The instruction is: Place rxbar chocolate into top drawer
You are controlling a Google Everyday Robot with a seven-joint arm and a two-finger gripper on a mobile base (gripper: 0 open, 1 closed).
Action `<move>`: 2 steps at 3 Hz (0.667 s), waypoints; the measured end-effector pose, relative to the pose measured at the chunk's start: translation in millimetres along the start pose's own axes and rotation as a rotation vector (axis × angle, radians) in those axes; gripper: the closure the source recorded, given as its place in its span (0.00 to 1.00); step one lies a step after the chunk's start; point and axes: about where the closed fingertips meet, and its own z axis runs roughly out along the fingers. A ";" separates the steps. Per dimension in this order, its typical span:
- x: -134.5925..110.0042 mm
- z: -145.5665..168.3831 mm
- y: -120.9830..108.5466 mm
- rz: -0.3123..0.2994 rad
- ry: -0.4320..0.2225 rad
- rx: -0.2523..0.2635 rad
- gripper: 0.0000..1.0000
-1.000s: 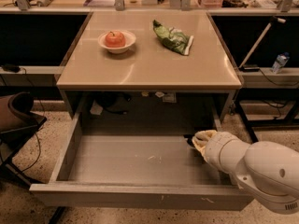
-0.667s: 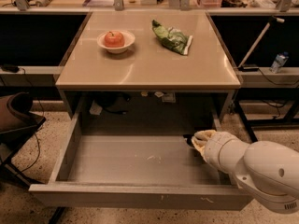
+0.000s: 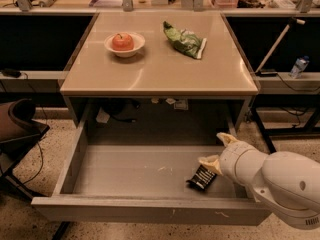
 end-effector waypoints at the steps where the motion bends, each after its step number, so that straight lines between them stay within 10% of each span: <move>1: -0.1 0.0 0.0 0.000 0.000 0.000 0.00; 2: -0.1 0.0 0.0 0.000 0.000 0.000 0.00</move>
Offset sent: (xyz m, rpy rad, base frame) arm 0.0000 0.0000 0.0000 0.0000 0.0000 0.0000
